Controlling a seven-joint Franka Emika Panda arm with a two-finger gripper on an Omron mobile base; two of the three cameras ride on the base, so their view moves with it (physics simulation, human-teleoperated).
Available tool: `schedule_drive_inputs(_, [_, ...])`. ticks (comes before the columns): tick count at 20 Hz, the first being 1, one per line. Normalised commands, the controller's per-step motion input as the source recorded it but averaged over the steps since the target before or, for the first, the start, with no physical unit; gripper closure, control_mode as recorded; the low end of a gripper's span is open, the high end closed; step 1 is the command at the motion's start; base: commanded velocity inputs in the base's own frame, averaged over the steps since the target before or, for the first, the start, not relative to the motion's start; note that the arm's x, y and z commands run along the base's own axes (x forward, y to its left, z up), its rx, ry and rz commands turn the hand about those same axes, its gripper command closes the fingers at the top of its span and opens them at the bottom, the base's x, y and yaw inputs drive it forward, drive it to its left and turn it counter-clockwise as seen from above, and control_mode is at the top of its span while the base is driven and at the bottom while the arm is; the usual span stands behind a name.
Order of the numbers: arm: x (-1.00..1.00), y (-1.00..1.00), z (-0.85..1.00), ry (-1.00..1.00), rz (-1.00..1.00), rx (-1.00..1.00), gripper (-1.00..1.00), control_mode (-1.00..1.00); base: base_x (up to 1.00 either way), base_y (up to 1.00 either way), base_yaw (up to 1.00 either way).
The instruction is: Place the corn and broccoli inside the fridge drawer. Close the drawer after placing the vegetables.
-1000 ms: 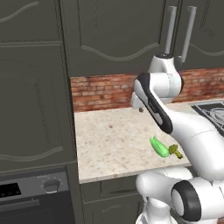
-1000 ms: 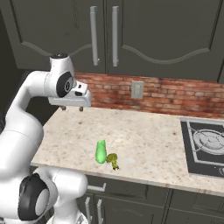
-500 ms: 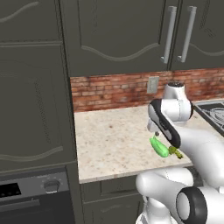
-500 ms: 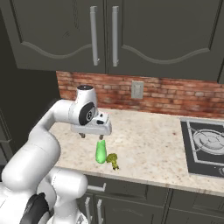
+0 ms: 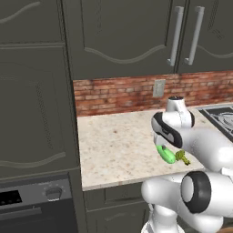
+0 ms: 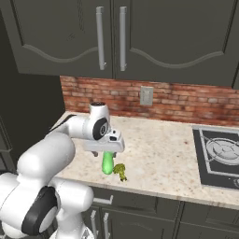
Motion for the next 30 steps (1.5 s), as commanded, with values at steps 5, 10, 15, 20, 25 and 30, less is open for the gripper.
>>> schedule_drive_inputs(5, [0.01,-0.05,-0.48,0.00,0.03,0.00,-1.00,-1.00,0.00,0.00,0.00])
schedule_drive_inputs(10, [0.03,0.10,-0.41,0.00,0.06,0.00,-1.00,-1.00,0.00,0.00,0.00])
schedule_drive_inputs(15, [0.18,0.03,-0.37,0.00,0.11,0.00,-1.00,-1.00,0.00,0.00,0.00])
schedule_drive_inputs(20, [0.17,-0.08,-0.38,0.00,0.15,0.00,-1.00,-1.00,0.00,0.00,0.00])
schedule_drive_inputs(25, [0.05,-0.01,-0.41,0.00,0.14,0.00,-1.00,-1.00,0.00,0.00,0.00])
schedule_drive_inputs(30, [0.00,0.05,-0.23,0.00,0.05,0.00,1.00,-1.00,0.00,0.00,0.00])
